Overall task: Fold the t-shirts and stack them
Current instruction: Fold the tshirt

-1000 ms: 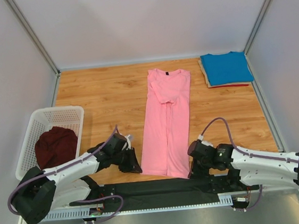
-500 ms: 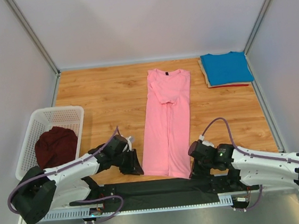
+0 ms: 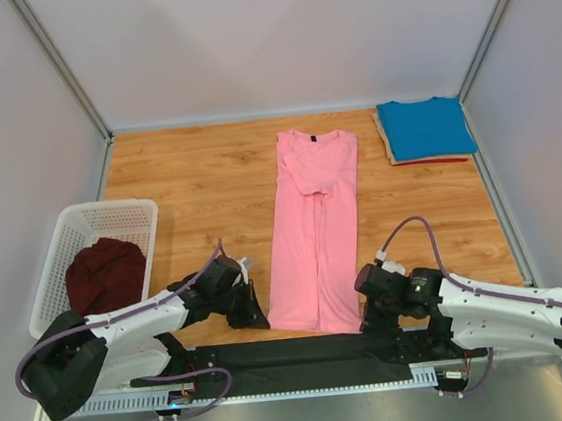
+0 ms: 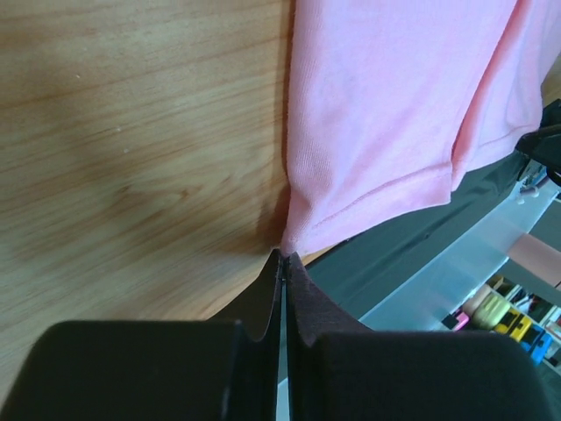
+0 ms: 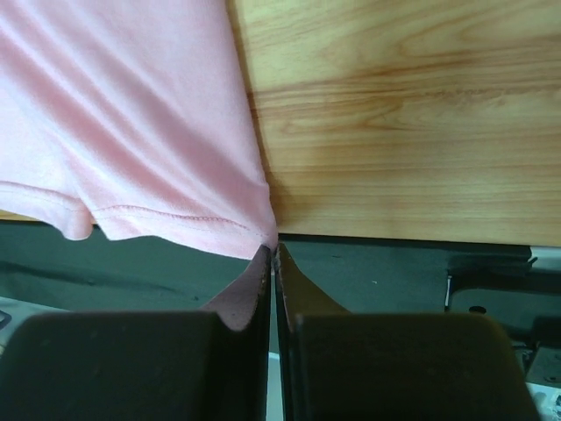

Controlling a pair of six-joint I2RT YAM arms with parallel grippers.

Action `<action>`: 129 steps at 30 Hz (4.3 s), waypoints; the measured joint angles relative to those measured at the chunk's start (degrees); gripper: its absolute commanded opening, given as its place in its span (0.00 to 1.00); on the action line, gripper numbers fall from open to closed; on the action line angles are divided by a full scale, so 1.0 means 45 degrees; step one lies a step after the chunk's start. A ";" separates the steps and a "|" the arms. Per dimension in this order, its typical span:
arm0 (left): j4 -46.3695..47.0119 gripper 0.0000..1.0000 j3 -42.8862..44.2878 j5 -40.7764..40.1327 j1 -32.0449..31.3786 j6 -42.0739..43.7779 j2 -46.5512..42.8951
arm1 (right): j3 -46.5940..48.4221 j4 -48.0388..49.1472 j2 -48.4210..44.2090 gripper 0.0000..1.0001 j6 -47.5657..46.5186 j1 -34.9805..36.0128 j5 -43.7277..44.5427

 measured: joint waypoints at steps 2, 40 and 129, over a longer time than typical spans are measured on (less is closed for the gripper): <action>-0.0063 0.00 0.0092 -0.0097 0.0000 -0.0058 -0.0039 | 0.0325 -0.0306 0.0015 0.00 -0.0107 0.0000 0.0189; -0.3895 0.00 1.3109 0.0092 0.4153 0.3060 0.9258 | 1.1341 -0.1763 1.0093 0.00 -1.0467 -0.8281 0.1001; -0.4211 0.30 1.7354 -0.0223 0.5265 0.4095 1.2332 | 1.5591 -0.1681 1.3945 0.16 -1.1701 -1.1050 -0.0350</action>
